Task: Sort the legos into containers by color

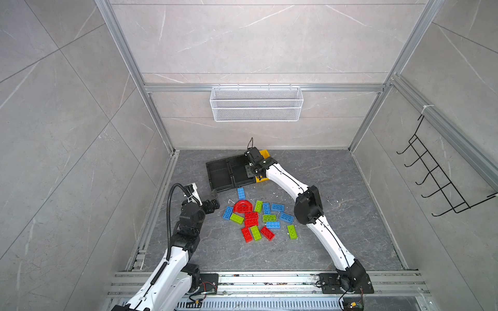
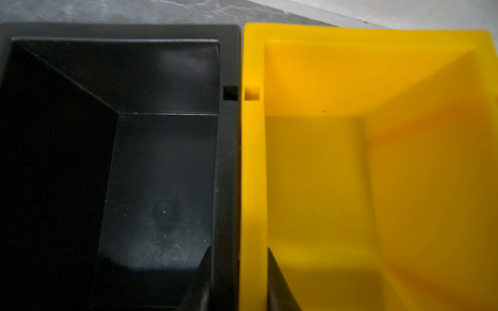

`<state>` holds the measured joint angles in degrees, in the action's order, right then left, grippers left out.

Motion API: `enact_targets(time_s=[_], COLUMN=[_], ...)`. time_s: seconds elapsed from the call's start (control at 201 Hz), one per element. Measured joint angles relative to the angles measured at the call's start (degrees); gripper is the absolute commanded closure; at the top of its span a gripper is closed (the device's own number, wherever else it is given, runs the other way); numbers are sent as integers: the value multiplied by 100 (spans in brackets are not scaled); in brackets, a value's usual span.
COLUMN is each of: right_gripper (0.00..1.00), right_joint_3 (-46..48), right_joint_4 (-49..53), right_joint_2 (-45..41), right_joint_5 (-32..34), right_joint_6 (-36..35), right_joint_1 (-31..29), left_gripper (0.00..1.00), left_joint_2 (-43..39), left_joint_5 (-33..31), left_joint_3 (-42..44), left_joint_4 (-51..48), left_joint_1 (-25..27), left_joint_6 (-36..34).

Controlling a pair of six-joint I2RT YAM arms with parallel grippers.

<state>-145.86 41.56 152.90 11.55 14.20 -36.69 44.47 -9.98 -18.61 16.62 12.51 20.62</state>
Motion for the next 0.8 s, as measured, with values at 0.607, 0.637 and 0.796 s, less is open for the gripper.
enact_targets(time_s=[0.607,0.637,0.796], right_gripper=[86,86,85], right_joint_3=[4911,5031,5626], right_joint_4=[-2223,-2288,-2599], right_joint_2=[-2699,-2767,-3108], right_joint_5=[-68,-79,-168], right_joint_6=[142,125,46], right_joint_1=[1132,1132,1132], left_gripper=[0,0,0], left_joint_2=[-26,-26,-24], left_joint_5=[-15,-20,-28], left_joint_3=[0,0,0], left_joint_4=[-2,-2,-4], left_joint_1=[0,0,0], left_joint_6=[-2,-2,-2])
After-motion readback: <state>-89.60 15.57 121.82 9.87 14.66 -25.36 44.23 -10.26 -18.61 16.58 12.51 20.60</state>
